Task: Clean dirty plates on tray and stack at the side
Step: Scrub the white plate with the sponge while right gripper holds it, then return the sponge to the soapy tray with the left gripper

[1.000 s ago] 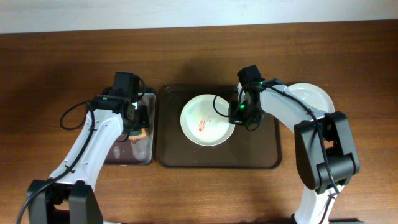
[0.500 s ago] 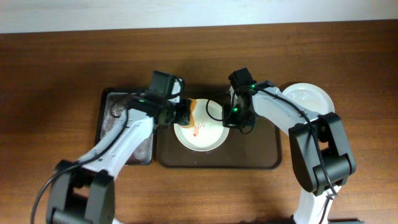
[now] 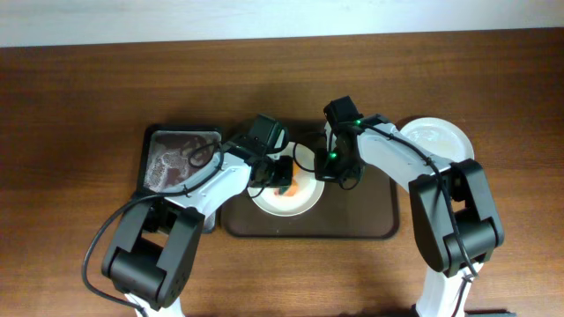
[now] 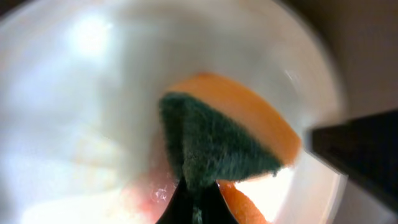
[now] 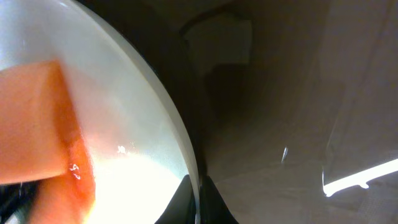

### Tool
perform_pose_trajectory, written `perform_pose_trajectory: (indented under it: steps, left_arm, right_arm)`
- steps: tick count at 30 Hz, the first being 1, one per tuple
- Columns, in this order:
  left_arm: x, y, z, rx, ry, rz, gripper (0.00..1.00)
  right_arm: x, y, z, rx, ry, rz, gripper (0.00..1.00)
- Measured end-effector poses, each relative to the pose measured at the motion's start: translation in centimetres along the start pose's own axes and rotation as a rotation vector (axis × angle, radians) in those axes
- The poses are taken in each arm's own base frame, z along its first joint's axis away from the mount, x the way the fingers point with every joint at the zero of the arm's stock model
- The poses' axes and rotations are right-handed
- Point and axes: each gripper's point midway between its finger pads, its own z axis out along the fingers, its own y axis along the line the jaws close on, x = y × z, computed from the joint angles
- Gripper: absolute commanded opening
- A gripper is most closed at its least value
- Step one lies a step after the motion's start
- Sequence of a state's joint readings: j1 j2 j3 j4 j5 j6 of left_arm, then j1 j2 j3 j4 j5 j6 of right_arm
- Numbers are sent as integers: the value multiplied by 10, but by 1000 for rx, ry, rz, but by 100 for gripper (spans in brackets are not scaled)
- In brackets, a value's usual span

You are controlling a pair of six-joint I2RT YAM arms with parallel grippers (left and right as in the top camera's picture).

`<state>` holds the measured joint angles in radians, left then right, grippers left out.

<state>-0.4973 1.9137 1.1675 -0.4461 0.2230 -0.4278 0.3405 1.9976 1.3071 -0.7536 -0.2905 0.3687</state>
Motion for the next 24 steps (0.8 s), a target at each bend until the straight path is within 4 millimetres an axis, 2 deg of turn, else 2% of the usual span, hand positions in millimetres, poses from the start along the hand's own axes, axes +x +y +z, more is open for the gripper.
perform_pose_trajectory:
  steps: [2,6,9,12,14,17,19,20,22,23,24]
  left_arm:
    - [8,27,-9,-155,13,-11,0]
    - [-1,48,-26,-292,-46,-6,0]
    - [-7,44,-42,-293,-82,27,0]
    - [-25,26,-72,-243,-163,76,0]
    - [-33,22,-95,-229,-214,82,0]
    - [-34,54,-118,-277,-210,12,0]
    - [-27,95,-127,-341,-161,-59,0]
    - [-27,109,-131,-360,-154,-71,0]
    - [-23,132,-139,-392,-126,-65,0]
    - [-23,137,-140,-398,-121,-59,0]
    - [-23,143,-142,-404,-115,-49,0]
  right_arm:
    - [1,1,0,-2,2,-3,4]
    - [1,1,0,-2,2,-3,4]
    - [1,1,0,-2,2,-4,4]
    - [1,1,0,-2,2,-4,4]
    - [1,1,0,-2,3,-4,4]
    - [2,0,0,4,8,-21,4]
    - [5,-5,-3,36,20,-24,4]
    - [3,-8,-5,60,16,-25,4]
    - [-5,-12,-20,109,-27,-34,4]
    - [-8,-13,-27,124,-52,-39,4]
    - [-13,-14,-43,155,-98,-45,4]
